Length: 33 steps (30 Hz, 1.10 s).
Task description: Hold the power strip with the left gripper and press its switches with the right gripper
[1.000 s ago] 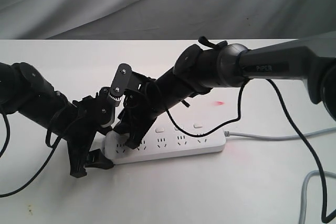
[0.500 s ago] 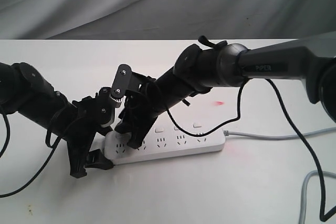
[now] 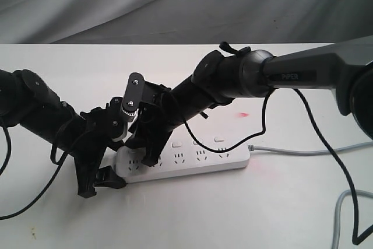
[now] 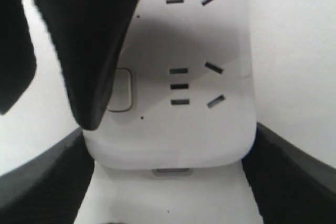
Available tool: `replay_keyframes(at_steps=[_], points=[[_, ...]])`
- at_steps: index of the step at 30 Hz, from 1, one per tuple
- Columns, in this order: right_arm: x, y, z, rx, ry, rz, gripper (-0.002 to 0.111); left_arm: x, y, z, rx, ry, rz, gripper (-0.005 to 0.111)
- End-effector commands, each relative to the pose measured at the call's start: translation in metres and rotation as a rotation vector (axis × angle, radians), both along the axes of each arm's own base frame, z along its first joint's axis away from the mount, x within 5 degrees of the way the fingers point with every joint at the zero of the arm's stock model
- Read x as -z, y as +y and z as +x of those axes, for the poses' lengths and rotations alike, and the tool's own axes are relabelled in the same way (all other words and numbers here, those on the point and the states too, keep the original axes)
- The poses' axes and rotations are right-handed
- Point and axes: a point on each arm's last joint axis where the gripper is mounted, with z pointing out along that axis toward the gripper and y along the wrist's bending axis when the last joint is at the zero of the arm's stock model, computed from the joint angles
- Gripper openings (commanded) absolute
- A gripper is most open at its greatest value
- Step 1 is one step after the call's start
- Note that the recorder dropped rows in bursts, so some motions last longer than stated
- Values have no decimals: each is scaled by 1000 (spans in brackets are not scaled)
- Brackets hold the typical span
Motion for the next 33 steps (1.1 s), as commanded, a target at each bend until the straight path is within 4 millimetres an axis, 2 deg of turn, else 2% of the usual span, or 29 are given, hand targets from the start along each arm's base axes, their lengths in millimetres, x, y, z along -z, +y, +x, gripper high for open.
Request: replay_keyframes(at_steps=[1,17,29,33], points=[[28,-1,-8,-133,-23,-94,32,9,1,-4,56,11,31,46],[45,-5,-19,-253,-20,-124,32,9,1,-4,53,12,31,46],[48,-8,-19,-242,-31,-138,32,9,1,-4,56,11,31,46],[51,-16,-17,-221,-22,-148,32,9,1,-4,53,12,31,46]])
